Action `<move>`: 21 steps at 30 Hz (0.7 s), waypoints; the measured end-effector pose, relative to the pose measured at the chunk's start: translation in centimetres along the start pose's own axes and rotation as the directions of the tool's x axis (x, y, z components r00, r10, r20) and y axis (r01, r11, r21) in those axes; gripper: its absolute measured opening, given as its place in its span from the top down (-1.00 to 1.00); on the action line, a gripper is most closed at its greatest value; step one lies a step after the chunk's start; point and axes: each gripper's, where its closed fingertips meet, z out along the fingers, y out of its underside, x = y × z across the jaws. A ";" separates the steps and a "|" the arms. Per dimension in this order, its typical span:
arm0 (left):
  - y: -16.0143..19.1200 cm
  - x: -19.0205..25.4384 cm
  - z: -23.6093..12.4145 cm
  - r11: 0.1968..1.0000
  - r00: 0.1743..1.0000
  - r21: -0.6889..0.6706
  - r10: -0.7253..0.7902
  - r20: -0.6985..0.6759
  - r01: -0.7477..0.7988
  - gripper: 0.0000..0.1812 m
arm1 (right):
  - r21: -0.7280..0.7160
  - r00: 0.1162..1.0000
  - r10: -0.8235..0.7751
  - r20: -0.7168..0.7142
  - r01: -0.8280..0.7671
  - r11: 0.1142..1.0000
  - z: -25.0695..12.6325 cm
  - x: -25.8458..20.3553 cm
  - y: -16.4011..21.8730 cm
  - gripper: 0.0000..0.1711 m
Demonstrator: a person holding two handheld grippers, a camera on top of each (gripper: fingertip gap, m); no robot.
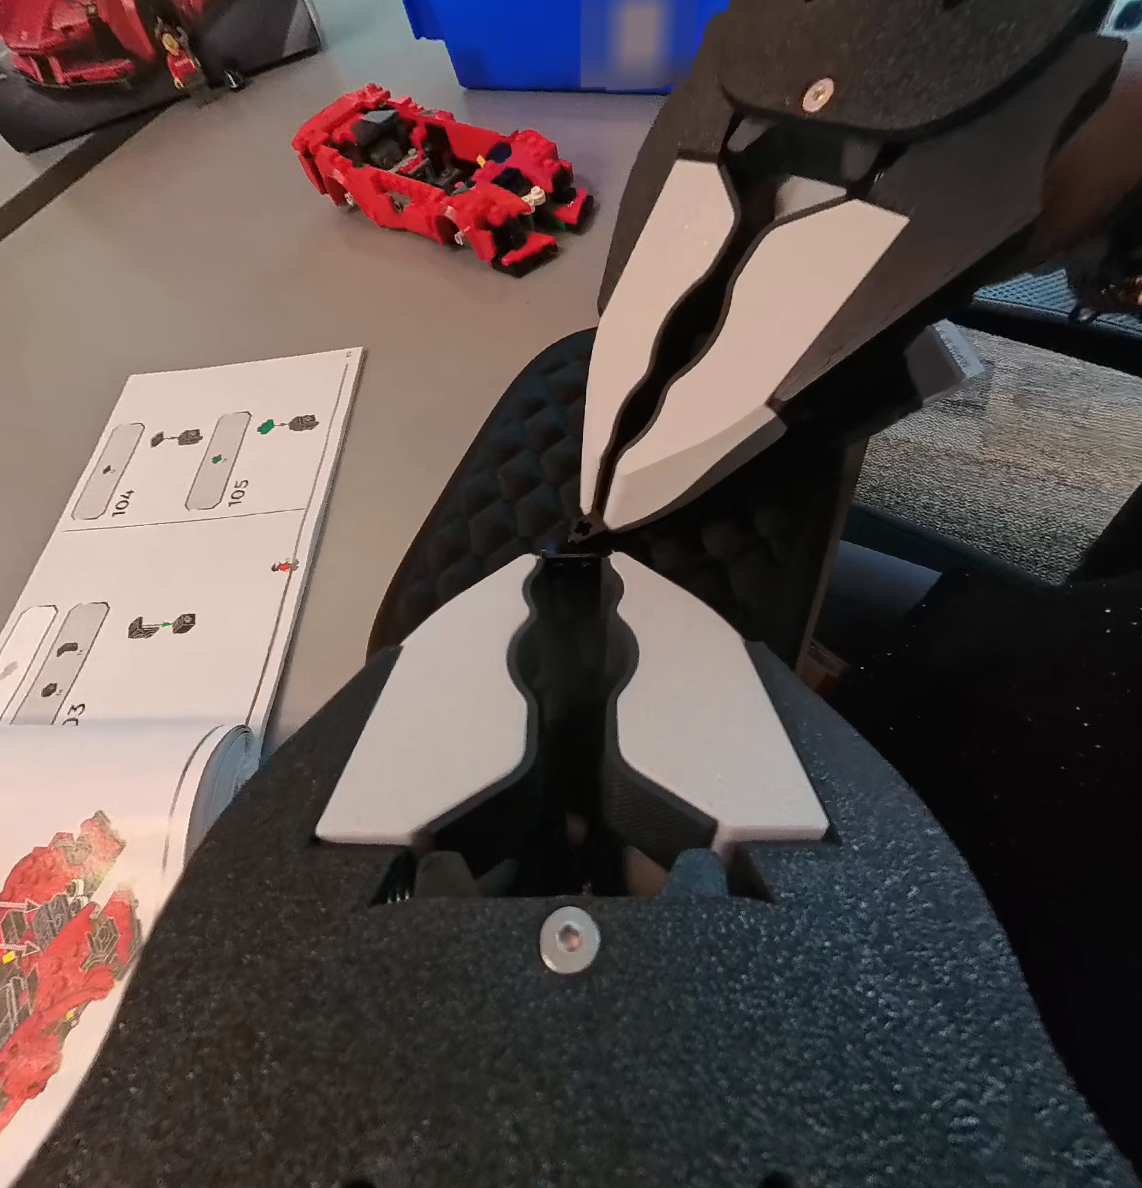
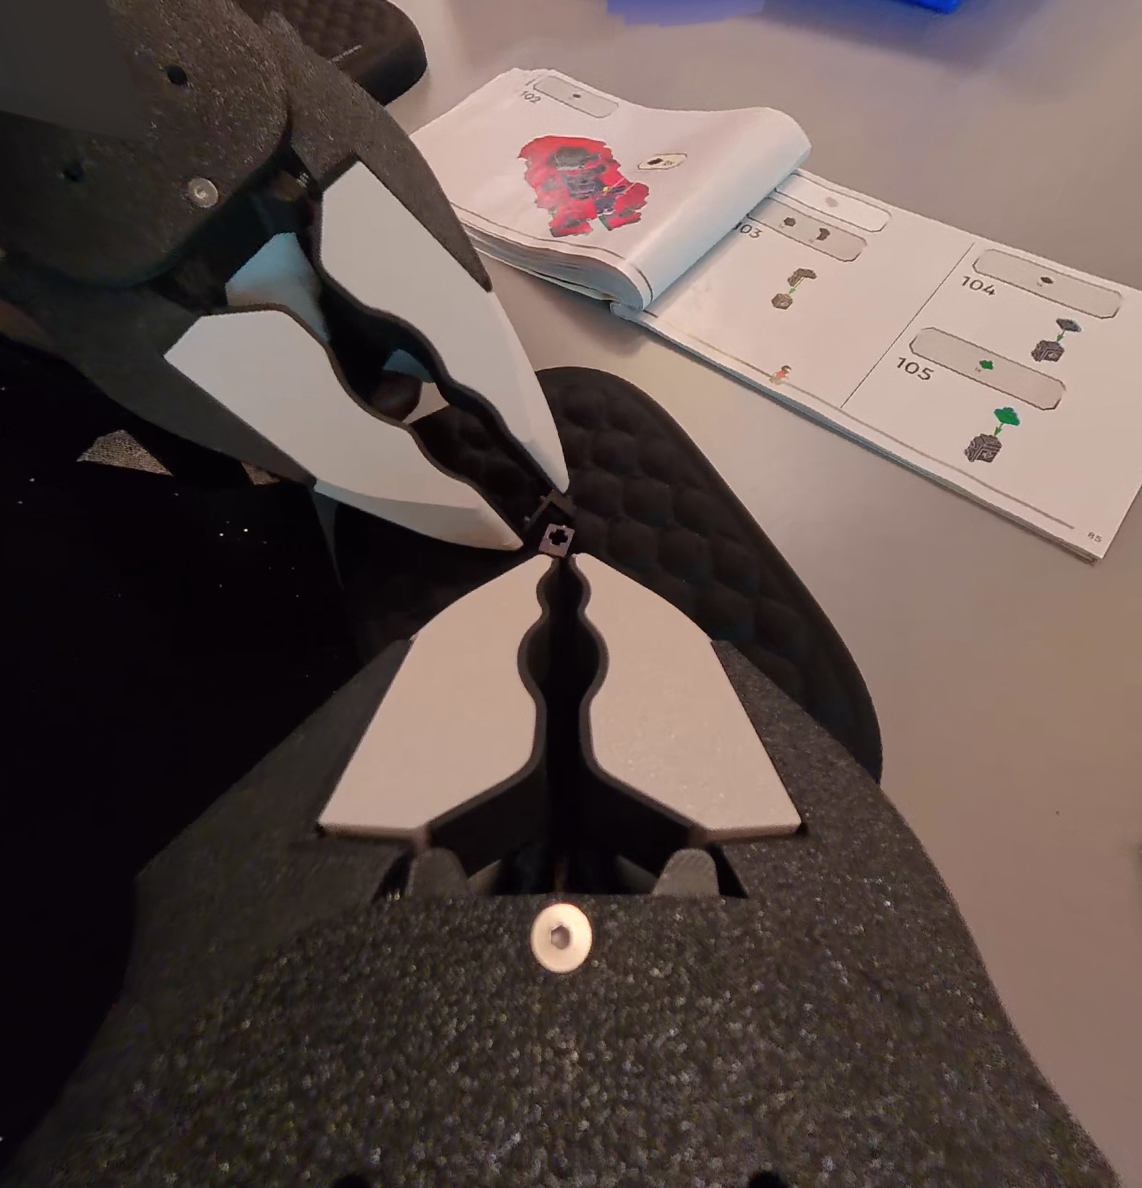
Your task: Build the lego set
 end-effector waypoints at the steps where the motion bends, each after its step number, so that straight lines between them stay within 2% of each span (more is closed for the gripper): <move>1: 0.0 0.0 0.1 1.000 1.000 -0.002 -0.009 -0.007 0.009 0.83 | 0.002 1.000 0.013 0.004 -0.013 1.000 0.1 0.0 0.0 0.98; 9: 0.1 0.3 0.4 0.993 0.989 -0.028 -0.118 -0.090 0.116 0.83 | -0.013 0.998 0.065 -0.019 -0.066 0.998 0.3 -0.1 0.2 0.98; 15: 0.2 0.4 0.4 0.968 0.950 -0.058 -0.251 -0.186 0.244 0.83 | -0.032 0.994 0.107 -0.033 -0.108 0.994 0.4 -0.1 0.4 0.98; 21: 0.2 0.6 0.5 0.963 0.943 -0.061 -0.268 -0.197 0.261 0.83 | -0.046 0.986 0.157 -0.054 -0.160 0.986 0.6 -0.2 0.6 0.98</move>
